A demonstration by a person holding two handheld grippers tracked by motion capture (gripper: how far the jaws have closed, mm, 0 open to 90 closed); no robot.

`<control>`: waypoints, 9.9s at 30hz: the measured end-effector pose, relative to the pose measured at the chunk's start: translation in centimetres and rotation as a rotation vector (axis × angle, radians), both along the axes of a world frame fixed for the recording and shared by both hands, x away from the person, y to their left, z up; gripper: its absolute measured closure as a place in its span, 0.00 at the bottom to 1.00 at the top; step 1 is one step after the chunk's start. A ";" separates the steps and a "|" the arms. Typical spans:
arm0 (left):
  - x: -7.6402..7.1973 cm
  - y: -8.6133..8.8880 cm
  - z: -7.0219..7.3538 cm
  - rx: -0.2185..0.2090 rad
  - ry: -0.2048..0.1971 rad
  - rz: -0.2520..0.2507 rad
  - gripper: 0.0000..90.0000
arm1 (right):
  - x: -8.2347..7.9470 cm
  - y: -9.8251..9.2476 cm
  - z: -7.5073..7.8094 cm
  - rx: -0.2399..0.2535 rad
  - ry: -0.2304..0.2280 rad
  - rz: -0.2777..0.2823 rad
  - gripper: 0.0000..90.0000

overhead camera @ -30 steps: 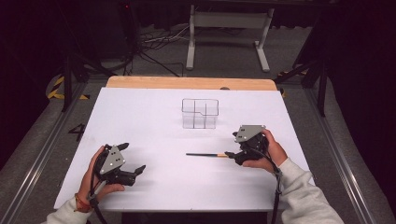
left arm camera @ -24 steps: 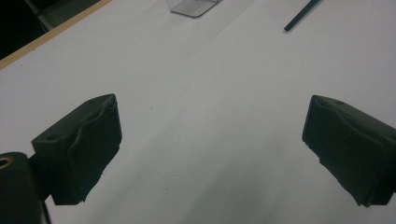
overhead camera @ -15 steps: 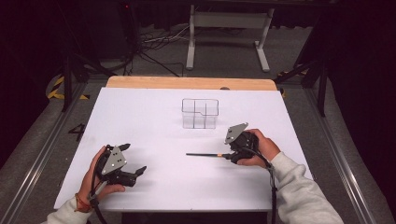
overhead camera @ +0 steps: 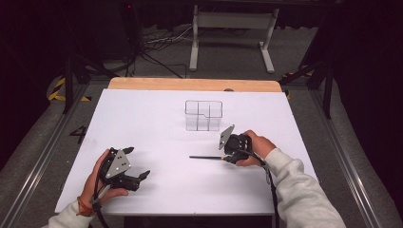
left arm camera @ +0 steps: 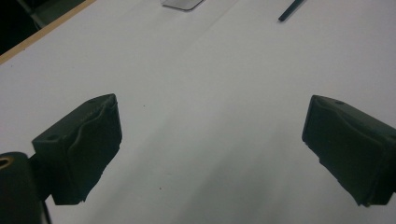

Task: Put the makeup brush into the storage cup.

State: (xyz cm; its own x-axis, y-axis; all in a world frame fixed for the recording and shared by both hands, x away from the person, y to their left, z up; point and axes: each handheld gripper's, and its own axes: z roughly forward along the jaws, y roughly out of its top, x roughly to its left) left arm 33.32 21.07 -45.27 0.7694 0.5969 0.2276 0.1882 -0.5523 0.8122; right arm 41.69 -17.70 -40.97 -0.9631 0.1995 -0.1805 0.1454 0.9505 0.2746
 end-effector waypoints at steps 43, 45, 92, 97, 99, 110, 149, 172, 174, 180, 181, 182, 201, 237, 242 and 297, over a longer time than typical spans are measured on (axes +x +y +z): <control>0.9 -6.7 0.3 0.294 -0.240 -0.136 0.12 | 1.8 1.7 0.5 0.005 0.214 -0.044 0.94; 1.0 -7.4 0.3 0.328 -0.281 -0.137 0.12 | 1.8 1.8 0.6 0.012 0.220 -0.043 0.94; 1.6 -13.8 -1.3 0.727 -0.611 -0.195 0.85 | 1.9 11.7 2.8 0.046 0.260 -0.101 0.94; 1.6 -13.9 -1.3 0.764 -0.609 -0.200 0.91 | 1.9 11.8 2.8 0.054 0.253 -0.101 0.94; 1.7 -13.9 -1.3 0.769 -0.605 -0.200 0.91 | 1.9 11.8 2.9 0.057 0.247 -0.099 0.94; 2.5 -12.6 -0.9 0.717 -0.514 -0.177 0.92 | 1.7 10.2 4.5 0.184 0.058 -0.157 0.55; 6.9 -5.4 3.3 -0.172 0.017 -0.111 0.92 | -6.9 -4.8 0.7 0.652 -0.459 -0.310 0.08; 7.9 -5.3 6.4 -0.295 -0.060 -0.127 0.92 | -11.5 -12.9 -1.1 0.792 -0.605 -0.494 0.07; 8.2 -5.6 6.9 -0.302 -0.069 -0.128 0.92 | -11.4 -13.1 -1.1 0.811 -0.610 -0.518 0.07; 9.2 -6.7 8.4 -0.332 -0.101 -0.134 0.92 | -11.0 -13.1 -1.2 0.808 -0.635 -0.568 0.07; 9.6 -7.1 8.9 -0.347 -0.108 -0.134 0.92 | -11.0 -13.1 -1.2 0.808 -0.643 -0.578 0.07; 9.6 -7.1 8.9 -0.347 -0.108 -0.134 0.92 | -10.9 -13.1 -1.1 0.806 -0.646 -0.581 0.08; 12.1 -10.7 11.3 -0.434 -0.142 -0.182 0.92 | -10.7 -12.9 -1.1 0.802 -0.683 -0.570 0.08; 16.0 -17.2 11.9 -0.512 -0.115 -0.203 0.92 | -11.1 -13.2 -0.8 0.816 -0.689 -0.568 0.09; 16.4 -17.7 11.2 -0.507 -0.102 -0.188 0.92 | -11.1 -13.2 -0.8 0.815 -0.690 -0.567 0.10; 17.4 -18.1 5.1 -0.440 -0.006 -0.125 0.91 | -11.0 -13.2 -0.9 0.802 -0.638 -0.544 0.11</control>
State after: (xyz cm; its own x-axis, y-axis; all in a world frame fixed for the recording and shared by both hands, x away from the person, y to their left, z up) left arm 50.72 3.00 -40.19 0.8411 0.5404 -0.0223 0.1367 -0.1725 0.9755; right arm 30.66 -30.89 -41.89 -0.4946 0.8362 -0.2369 0.0989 0.3250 0.9405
